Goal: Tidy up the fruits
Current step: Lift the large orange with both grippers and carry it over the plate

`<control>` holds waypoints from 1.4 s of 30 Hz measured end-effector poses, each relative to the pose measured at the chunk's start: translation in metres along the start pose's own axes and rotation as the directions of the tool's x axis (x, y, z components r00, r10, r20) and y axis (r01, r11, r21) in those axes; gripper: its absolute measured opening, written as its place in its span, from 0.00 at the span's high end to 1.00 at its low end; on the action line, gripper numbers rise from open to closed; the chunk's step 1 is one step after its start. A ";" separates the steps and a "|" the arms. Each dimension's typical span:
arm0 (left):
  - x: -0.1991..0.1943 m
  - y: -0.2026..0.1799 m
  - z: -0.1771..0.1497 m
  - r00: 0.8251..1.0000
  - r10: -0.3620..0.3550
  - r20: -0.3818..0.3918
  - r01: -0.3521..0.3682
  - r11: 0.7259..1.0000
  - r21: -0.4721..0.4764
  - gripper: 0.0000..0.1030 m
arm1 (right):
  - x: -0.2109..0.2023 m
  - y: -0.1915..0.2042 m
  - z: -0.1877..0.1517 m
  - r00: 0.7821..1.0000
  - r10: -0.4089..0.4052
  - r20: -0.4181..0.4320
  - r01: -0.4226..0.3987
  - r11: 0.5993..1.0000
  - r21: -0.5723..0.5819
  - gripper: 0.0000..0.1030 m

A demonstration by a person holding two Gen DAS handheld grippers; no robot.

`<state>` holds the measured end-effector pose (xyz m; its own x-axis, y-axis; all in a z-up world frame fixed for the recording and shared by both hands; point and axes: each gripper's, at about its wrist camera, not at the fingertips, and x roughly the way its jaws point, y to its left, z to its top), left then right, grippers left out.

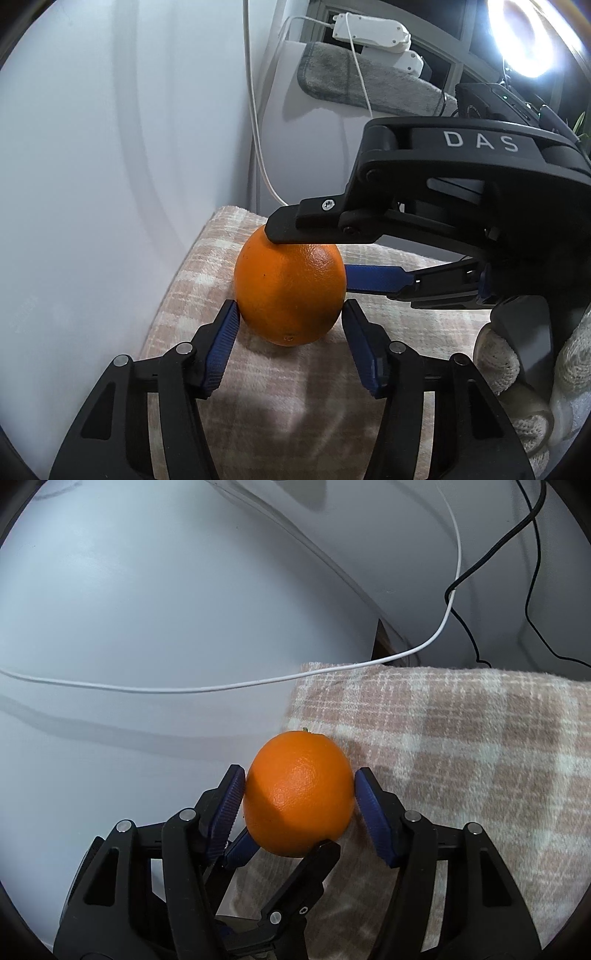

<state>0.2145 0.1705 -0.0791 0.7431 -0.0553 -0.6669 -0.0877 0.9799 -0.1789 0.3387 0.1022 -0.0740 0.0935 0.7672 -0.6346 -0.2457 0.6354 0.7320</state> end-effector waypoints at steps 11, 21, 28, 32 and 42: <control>-0.035 -0.018 -0.010 0.999 0.018 0.041 -0.018 1.000 0.022 0.45 | -0.029 0.005 -0.028 0.999 0.034 0.012 -0.034 0.999 -0.017 0.37; -0.078 -0.055 -0.011 0.995 0.024 0.099 -0.031 0.997 0.073 0.45 | -0.088 0.009 -0.060 0.995 0.082 0.054 -0.080 0.996 -0.039 0.38; -0.101 -0.096 -0.012 0.991 0.010 0.131 -0.028 0.991 0.130 0.45 | -0.149 0.006 -0.088 0.988 0.113 0.105 -0.110 0.993 -0.035 0.38; -0.107 -0.122 -0.011 0.990 -0.013 0.139 -0.010 0.987 0.162 0.45 | -0.184 -0.006 -0.098 0.982 0.125 0.139 -0.122 0.992 -0.027 0.38; -0.104 -0.201 -0.010 0.987 -0.096 0.128 0.061 0.964 0.260 0.45 | -0.266 -0.061 -0.108 0.964 0.106 0.244 -0.116 0.993 0.027 0.38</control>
<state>0.1487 -0.0231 0.0188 0.8267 -0.1245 -0.5486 0.1326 0.9908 -0.0251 0.2248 -0.1503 0.0237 0.2996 0.8283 -0.4734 -0.2283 0.5441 0.8074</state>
